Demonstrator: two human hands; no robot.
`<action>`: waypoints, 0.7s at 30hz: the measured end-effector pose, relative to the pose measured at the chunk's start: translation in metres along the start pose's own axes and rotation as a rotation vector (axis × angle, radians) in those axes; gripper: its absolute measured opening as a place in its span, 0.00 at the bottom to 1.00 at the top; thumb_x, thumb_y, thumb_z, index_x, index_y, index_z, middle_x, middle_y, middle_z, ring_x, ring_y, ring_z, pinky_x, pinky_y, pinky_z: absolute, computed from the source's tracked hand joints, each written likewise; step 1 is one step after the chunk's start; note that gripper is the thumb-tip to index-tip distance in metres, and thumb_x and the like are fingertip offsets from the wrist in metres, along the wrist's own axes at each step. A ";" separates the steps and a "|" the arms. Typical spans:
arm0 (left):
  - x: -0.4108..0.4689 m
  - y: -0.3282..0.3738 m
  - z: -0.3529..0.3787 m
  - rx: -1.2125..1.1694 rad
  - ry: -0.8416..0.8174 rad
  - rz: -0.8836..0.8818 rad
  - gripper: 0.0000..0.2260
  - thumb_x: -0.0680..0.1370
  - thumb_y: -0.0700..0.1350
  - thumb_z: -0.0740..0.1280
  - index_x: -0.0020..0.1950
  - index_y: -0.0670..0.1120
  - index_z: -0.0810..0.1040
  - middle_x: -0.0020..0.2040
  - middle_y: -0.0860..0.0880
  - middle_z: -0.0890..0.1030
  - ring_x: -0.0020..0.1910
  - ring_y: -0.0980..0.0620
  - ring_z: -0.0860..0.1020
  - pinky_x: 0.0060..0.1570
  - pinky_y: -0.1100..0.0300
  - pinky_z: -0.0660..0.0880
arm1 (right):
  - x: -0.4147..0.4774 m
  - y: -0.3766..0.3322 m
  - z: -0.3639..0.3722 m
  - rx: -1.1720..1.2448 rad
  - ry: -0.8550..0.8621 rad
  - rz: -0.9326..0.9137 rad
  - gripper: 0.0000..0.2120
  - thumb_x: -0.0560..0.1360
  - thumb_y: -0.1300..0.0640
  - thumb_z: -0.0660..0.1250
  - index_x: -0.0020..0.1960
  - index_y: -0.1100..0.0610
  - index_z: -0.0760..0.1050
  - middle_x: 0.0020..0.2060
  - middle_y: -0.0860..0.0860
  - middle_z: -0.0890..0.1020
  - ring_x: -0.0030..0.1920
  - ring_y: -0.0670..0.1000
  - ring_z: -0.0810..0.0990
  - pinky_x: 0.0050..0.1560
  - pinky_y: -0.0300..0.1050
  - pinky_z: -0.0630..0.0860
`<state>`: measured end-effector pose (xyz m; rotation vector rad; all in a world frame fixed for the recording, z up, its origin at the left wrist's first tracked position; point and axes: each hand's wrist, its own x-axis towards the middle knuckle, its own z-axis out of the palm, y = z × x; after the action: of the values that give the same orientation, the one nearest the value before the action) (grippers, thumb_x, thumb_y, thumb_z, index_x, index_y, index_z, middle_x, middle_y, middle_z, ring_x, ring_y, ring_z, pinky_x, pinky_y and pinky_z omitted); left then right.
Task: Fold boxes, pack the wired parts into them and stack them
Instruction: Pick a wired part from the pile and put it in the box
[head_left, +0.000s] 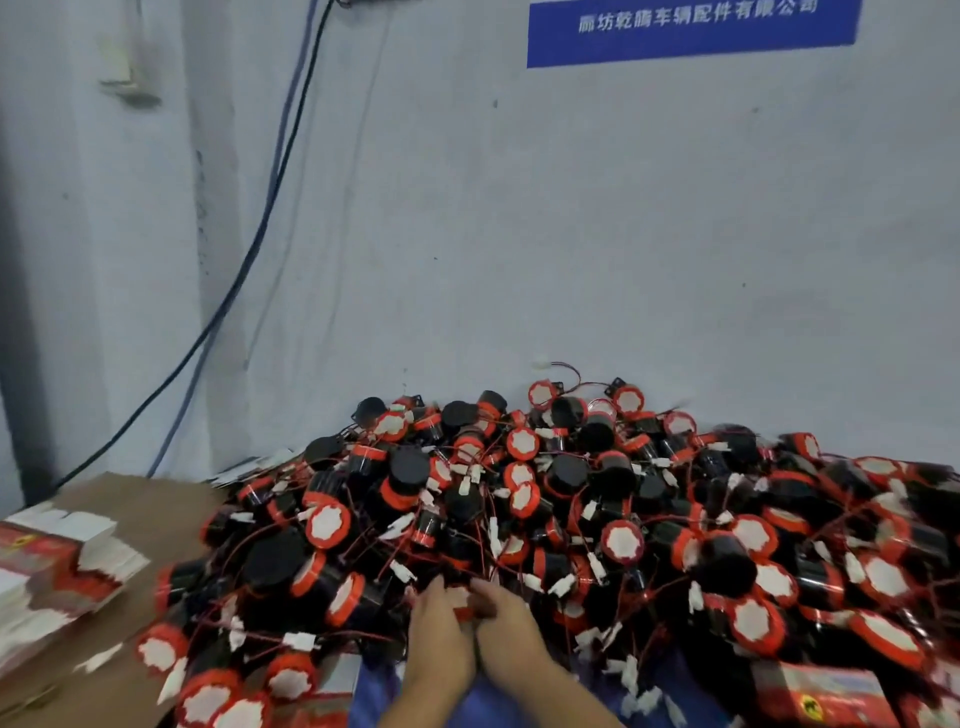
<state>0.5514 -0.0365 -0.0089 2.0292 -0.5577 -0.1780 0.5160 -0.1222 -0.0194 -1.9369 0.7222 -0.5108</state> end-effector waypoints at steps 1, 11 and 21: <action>0.010 -0.001 0.001 0.094 -0.027 0.019 0.21 0.82 0.35 0.60 0.76 0.39 0.64 0.74 0.39 0.67 0.72 0.44 0.68 0.68 0.61 0.64 | 0.011 0.002 0.006 0.064 -0.028 -0.005 0.20 0.81 0.69 0.59 0.72 0.63 0.72 0.67 0.61 0.77 0.69 0.58 0.74 0.70 0.45 0.69; 0.038 -0.018 0.008 0.447 -0.050 0.138 0.20 0.79 0.49 0.69 0.69 0.46 0.70 0.64 0.45 0.73 0.64 0.46 0.74 0.62 0.54 0.74 | 0.008 0.014 0.013 0.515 -0.031 0.227 0.25 0.76 0.70 0.64 0.73 0.62 0.71 0.67 0.59 0.77 0.65 0.53 0.75 0.70 0.43 0.69; -0.059 0.050 -0.070 -0.093 0.126 0.335 0.14 0.69 0.53 0.79 0.50 0.58 0.78 0.46 0.59 0.81 0.45 0.64 0.79 0.42 0.75 0.73 | -0.098 -0.038 -0.061 0.662 0.232 0.135 0.10 0.78 0.63 0.70 0.57 0.53 0.76 0.54 0.53 0.79 0.47 0.48 0.78 0.37 0.37 0.75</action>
<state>0.5085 0.0253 0.0636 1.8126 -0.7835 0.1216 0.4164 -0.0824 0.0375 -1.2178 0.7095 -0.7849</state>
